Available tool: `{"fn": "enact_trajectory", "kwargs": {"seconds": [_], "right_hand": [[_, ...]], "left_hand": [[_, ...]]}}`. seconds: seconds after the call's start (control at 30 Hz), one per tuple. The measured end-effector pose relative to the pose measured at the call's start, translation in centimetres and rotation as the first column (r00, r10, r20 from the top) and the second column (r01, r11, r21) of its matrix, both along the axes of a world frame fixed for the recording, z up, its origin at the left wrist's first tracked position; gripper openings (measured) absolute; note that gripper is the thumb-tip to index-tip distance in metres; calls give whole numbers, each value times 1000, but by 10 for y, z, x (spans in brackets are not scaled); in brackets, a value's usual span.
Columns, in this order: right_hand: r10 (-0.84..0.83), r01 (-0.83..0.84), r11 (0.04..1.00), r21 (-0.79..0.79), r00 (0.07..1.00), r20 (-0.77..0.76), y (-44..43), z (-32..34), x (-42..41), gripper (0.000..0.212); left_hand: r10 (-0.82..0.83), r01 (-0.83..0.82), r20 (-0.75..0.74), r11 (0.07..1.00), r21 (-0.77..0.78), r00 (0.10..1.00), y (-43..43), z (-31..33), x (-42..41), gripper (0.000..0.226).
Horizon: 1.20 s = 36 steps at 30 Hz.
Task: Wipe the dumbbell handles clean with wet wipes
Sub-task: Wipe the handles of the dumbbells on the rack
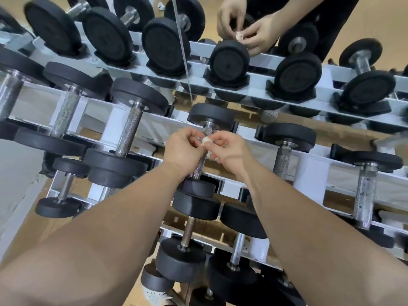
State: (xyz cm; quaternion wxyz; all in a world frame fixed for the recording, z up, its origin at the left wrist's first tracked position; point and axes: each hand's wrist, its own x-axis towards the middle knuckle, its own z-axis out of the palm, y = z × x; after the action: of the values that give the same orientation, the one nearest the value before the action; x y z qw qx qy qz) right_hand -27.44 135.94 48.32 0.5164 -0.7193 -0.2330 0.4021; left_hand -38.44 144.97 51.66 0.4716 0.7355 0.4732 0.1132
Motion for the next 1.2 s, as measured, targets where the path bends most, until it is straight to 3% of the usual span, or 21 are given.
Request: {"fn": "enact_trajectory", "kwargs": {"seconds": [0.1,0.23,0.3,0.43,0.67,0.87,1.03,1.1,1.2], "right_hand": [[-43,42,999,32,999,20,3,4,5,13],[-70,61,998,35,887,456,12,0,8,9],[4,-23,999,29,836,549,8,-11,2,13],[108,-136,991,10,829,549,-3,-18,-3,18],[87,-88,996,-22,844,530,15,-14,-3,3],[257,-290,957,-28,792,554,-1,-22,-19,13],[80,-57,997,-57,753,653,29,-7,1,18],[93,-48,995,-89,785,613,26,-4,-4,17],[297,-264,955,-137,849,436,-1,-2,-23,15]], "left_hand": [[-31,39,-66,993,114,997,-1,0,-10,26],[73,-44,-169,984,172,983,-13,-16,-30,23],[90,-51,-238,985,167,967,-22,-28,-36,30],[155,-114,-204,974,198,967,-30,-37,-39,29],[133,-108,-143,979,172,981,-27,-37,-42,27],[119,-104,-88,982,160,989,-28,-41,-44,27],[119,-100,-100,979,177,988,-28,-41,-44,23],[117,-100,-99,981,167,988,-28,-41,-44,24],[123,-111,-94,986,128,988,-27,-40,-46,28]]}}
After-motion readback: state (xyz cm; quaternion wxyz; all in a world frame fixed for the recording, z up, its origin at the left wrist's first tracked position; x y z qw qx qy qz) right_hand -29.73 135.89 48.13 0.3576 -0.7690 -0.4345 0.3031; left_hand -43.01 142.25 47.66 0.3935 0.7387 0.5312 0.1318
